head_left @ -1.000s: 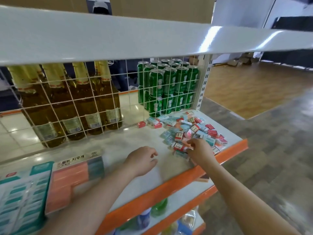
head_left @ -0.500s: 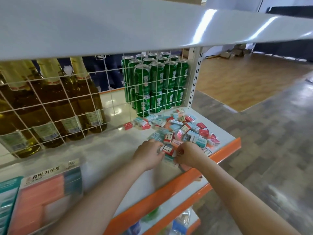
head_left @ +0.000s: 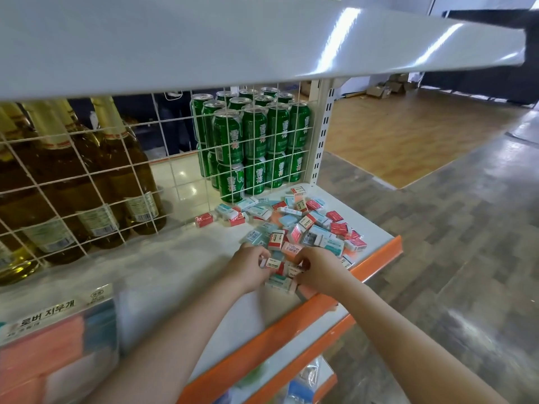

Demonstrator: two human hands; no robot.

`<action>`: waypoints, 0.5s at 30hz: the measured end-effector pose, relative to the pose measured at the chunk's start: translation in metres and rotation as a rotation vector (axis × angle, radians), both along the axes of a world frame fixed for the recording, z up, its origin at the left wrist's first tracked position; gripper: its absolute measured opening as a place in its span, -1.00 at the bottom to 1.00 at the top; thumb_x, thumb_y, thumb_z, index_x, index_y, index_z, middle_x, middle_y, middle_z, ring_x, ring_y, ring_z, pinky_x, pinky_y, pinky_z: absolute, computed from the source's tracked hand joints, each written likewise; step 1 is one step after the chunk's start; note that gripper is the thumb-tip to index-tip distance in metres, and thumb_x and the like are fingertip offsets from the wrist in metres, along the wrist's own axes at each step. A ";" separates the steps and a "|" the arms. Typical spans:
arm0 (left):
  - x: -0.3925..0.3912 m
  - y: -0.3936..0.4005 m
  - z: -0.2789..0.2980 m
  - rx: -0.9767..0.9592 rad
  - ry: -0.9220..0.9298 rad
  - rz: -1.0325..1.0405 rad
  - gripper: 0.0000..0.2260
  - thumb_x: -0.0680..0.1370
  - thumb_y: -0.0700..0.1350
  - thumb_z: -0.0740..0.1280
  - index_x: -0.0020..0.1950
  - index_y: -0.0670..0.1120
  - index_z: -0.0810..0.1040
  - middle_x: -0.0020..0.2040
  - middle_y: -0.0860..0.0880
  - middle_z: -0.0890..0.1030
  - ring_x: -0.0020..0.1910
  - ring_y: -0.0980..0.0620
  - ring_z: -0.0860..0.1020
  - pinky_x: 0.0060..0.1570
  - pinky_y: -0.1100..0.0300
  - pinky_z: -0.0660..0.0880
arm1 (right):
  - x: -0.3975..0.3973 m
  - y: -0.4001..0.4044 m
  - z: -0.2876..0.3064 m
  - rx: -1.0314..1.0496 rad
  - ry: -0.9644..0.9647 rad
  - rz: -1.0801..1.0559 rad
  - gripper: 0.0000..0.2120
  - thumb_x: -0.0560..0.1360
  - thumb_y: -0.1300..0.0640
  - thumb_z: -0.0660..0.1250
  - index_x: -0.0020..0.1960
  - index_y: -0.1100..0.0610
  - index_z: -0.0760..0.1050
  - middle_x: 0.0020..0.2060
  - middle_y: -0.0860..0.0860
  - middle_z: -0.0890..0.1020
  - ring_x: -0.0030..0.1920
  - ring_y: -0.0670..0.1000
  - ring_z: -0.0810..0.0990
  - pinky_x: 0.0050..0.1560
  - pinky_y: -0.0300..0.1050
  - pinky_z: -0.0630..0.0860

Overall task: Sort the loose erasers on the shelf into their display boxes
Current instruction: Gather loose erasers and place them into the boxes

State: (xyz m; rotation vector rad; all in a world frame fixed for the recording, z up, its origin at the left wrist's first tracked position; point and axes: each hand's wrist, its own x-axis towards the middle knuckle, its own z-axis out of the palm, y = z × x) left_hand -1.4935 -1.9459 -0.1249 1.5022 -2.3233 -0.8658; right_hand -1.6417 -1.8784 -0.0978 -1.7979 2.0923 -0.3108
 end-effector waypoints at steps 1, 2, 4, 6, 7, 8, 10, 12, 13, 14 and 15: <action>0.001 -0.001 -0.001 0.006 0.001 0.014 -0.69 0.47 -0.07 0.42 0.18 -0.09 0.50 0.12 -0.08 0.42 -0.04 0.02 0.45 -0.01 0.24 0.38 | 0.000 0.000 0.001 -0.003 0.007 0.003 -0.79 0.47 0.19 0.33 0.11 0.11 0.53 -0.07 -0.04 0.55 -0.12 -0.05 0.52 -0.20 -0.29 0.48; 0.001 -0.001 -0.001 0.015 0.002 0.024 -0.70 0.46 -0.06 0.43 0.14 -0.09 0.49 0.08 -0.06 0.44 -0.07 0.03 0.44 -0.04 0.22 0.38 | 0.000 0.001 0.001 -0.010 0.005 0.001 -0.79 0.48 0.19 0.32 0.11 0.11 0.55 -0.05 -0.02 0.57 -0.12 -0.05 0.52 -0.18 -0.28 0.49; 0.002 -0.002 -0.001 0.041 0.019 0.035 -0.73 0.45 -0.06 0.44 0.06 -0.08 0.46 0.00 -0.04 0.47 -0.10 0.03 0.44 -0.12 0.21 0.37 | -0.001 0.000 0.001 -0.030 -0.022 -0.020 -0.81 0.49 0.18 0.30 0.09 0.12 0.57 -0.02 0.01 0.60 -0.10 -0.03 0.54 -0.14 -0.22 0.51; 0.003 -0.002 -0.002 0.076 0.051 0.038 -0.74 0.44 -0.09 0.44 -0.02 -0.06 0.40 -0.05 -0.02 0.48 -0.12 0.02 0.45 -0.18 0.21 0.35 | -0.003 0.000 0.002 -0.056 -0.061 -0.051 -0.82 0.51 0.18 0.29 0.09 0.14 0.55 0.01 0.03 0.61 -0.10 -0.02 0.53 -0.12 -0.21 0.51; 0.003 -0.001 -0.002 0.082 0.066 0.036 -0.75 0.44 -0.10 0.44 -0.03 -0.05 0.38 -0.06 -0.02 0.48 -0.12 0.02 0.45 -0.21 0.21 0.35 | -0.003 0.000 0.003 -0.068 -0.084 -0.064 -0.81 0.52 0.18 0.28 0.11 0.14 0.54 0.04 0.04 0.60 -0.08 -0.01 0.54 -0.08 -0.19 0.51; 0.004 0.001 -0.002 0.078 0.080 0.034 -0.76 0.45 -0.12 0.43 -0.04 -0.05 0.38 -0.07 -0.01 0.49 -0.13 0.02 0.45 -0.25 0.22 0.35 | -0.004 0.000 0.003 -0.075 -0.106 -0.073 -0.79 0.52 0.18 0.28 0.14 0.14 0.52 0.07 0.04 0.59 -0.02 0.00 0.55 -0.03 -0.18 0.52; 0.007 0.004 -0.001 0.062 0.125 0.046 -0.80 0.46 -0.16 0.41 -0.02 -0.05 0.41 -0.10 0.00 0.48 -0.15 0.03 0.45 -0.24 0.23 0.37 | -0.004 0.000 0.006 -0.076 -0.128 -0.083 -0.75 0.53 0.20 0.27 0.21 0.14 0.50 0.13 0.04 0.57 0.06 0.02 0.55 0.04 -0.18 0.51; 0.013 0.006 -0.001 0.048 0.165 0.072 -0.82 0.47 -0.20 0.39 0.04 -0.08 0.49 -0.10 0.00 0.49 -0.15 0.04 0.45 -0.15 0.23 0.39 | -0.003 0.001 0.008 -0.081 -0.143 -0.090 -0.72 0.53 0.24 0.26 0.24 0.15 0.49 0.16 0.05 0.57 0.08 0.02 0.56 0.07 -0.18 0.53; 0.017 0.007 -0.001 0.043 0.172 0.082 -0.82 0.48 -0.21 0.38 0.07 -0.09 0.52 -0.09 -0.01 0.51 -0.14 0.04 0.46 -0.12 0.25 0.39 | -0.001 0.001 0.009 -0.086 -0.150 -0.094 -0.70 0.53 0.26 0.25 0.25 0.15 0.48 0.18 0.06 0.56 0.09 0.01 0.56 0.09 -0.18 0.53; 0.022 0.007 -0.001 0.034 0.177 0.093 -0.81 0.49 -0.23 0.36 0.09 -0.11 0.54 -0.05 -0.03 0.55 -0.11 0.03 0.48 -0.09 0.26 0.40 | 0.001 0.001 0.010 -0.094 -0.156 -0.098 -0.69 0.53 0.28 0.23 0.26 0.16 0.48 0.19 0.06 0.56 0.11 0.01 0.56 0.11 -0.18 0.52; 0.027 0.008 -0.001 0.025 0.185 0.108 -0.81 0.50 -0.24 0.34 0.10 -0.12 0.56 0.00 -0.06 0.59 -0.06 0.02 0.51 -0.06 0.26 0.41 | 0.004 0.001 0.011 -0.105 -0.164 -0.102 -0.69 0.53 0.29 0.22 0.26 0.16 0.48 0.20 0.07 0.55 0.11 0.01 0.56 0.12 -0.19 0.51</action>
